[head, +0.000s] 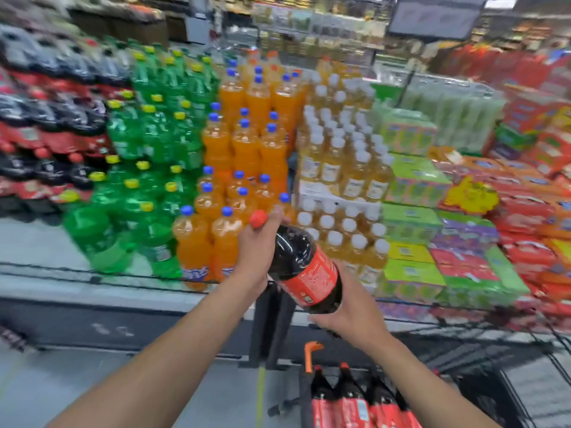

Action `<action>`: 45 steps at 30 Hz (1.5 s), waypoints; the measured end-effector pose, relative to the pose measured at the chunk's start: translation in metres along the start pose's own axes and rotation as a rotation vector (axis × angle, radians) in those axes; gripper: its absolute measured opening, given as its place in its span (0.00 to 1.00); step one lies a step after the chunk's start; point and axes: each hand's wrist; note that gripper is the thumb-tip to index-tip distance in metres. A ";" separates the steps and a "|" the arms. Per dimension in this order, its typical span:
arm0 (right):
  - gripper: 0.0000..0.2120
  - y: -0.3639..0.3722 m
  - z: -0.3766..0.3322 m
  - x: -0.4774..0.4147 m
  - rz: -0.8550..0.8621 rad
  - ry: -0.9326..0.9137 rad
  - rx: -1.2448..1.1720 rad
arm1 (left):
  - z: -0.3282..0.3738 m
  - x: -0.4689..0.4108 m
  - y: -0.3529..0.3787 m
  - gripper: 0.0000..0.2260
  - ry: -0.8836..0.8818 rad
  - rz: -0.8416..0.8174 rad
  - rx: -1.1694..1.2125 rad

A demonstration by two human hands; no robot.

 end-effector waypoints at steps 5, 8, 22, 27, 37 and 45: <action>0.47 0.062 -0.102 -0.029 -0.073 -0.111 0.005 | 0.056 -0.011 -0.117 0.16 0.050 0.123 0.056; 0.52 0.105 -0.167 -0.040 -0.113 -0.158 0.015 | 0.089 -0.012 -0.193 0.17 0.053 0.186 0.076; 0.48 0.236 -0.409 -0.084 -0.344 -0.558 0.056 | 0.196 0.013 -0.456 0.14 0.218 0.568 0.250; 0.46 0.277 -0.454 -0.109 -0.403 -0.584 0.012 | 0.219 -0.001 -0.509 0.16 0.253 0.642 0.249; 0.49 0.341 -0.529 -0.203 -0.487 -0.662 -0.003 | 0.264 -0.074 -0.591 0.18 0.310 0.684 0.251; 0.44 0.407 -0.590 -0.255 -0.586 -0.662 -0.016 | 0.292 -0.114 -0.663 0.26 0.336 0.654 0.347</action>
Point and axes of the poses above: each hand's wrist, its own x-axis away from the middle knuckle, its own y-axis out of the palm, z = x × y, and after that the axes turned 10 degrees about x, right-handed
